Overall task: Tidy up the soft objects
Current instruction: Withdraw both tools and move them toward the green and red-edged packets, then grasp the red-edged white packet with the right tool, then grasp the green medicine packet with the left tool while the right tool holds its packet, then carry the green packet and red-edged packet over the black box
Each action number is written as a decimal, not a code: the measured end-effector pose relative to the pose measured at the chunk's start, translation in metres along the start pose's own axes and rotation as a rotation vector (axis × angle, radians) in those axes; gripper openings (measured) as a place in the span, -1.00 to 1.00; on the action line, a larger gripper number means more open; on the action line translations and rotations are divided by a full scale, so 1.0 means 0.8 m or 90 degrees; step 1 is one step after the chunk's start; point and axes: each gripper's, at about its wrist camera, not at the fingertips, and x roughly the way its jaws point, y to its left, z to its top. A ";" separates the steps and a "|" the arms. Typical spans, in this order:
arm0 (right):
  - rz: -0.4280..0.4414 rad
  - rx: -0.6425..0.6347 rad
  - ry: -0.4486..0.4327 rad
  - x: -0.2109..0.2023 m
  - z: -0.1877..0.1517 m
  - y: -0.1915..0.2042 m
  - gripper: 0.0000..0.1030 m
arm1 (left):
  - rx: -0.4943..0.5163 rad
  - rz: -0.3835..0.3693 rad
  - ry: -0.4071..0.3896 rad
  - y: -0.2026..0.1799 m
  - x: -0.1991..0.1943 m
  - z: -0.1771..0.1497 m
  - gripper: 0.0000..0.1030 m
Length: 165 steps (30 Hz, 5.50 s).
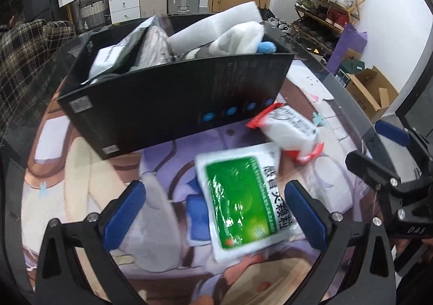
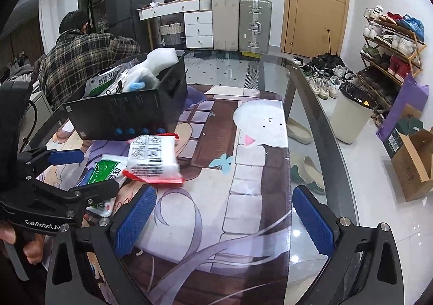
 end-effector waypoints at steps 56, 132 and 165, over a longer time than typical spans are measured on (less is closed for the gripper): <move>0.098 -0.071 0.046 0.051 0.012 0.034 0.00 | 0.150 -0.036 0.023 -0.016 -0.005 -0.028 1.00; 0.069 -0.007 0.022 0.005 -0.022 -0.014 0.00 | 0.304 -0.151 -0.030 -0.083 -0.014 0.013 -0.74; 0.144 -0.077 -0.094 -0.029 0.069 0.097 0.00 | 0.053 -0.085 -0.208 0.078 -0.156 0.054 -0.77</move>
